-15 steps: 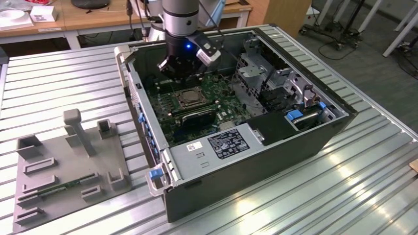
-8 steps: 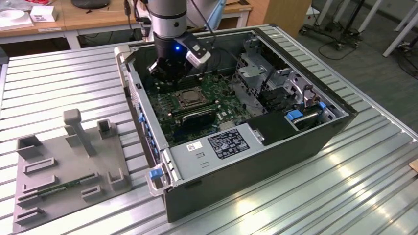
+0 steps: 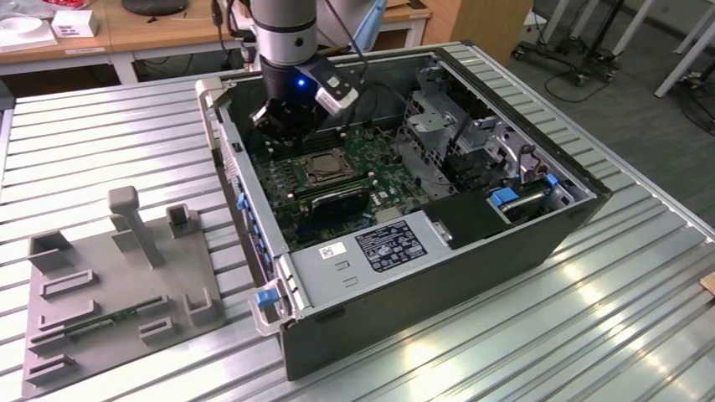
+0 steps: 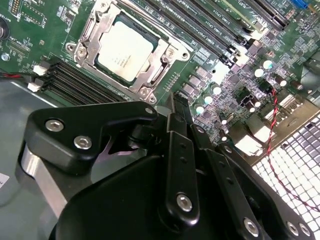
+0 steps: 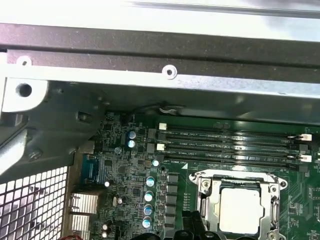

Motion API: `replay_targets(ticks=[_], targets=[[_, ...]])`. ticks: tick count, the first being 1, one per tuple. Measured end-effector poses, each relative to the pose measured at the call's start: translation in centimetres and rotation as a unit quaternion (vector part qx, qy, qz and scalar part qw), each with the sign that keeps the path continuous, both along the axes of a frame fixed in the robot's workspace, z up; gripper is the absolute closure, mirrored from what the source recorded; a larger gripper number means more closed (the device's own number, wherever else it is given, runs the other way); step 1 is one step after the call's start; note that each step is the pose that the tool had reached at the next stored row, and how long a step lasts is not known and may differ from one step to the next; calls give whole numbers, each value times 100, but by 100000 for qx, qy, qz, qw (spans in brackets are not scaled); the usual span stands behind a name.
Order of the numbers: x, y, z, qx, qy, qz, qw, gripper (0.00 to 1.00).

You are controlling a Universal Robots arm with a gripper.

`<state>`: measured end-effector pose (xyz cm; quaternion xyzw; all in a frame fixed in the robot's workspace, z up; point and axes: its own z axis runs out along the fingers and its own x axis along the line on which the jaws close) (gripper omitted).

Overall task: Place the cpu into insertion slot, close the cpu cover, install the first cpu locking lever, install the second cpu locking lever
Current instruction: 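Install the first cpu locking lever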

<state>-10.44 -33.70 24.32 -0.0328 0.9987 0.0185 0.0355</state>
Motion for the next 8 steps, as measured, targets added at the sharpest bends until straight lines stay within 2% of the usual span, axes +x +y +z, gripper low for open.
replay_targets(ticks=[3, 8], targets=[[-8, 2, 1, -13, -56, -17, 100000, 89], [-70, 10, -4, -3, -546, -6, 99999, 89]])
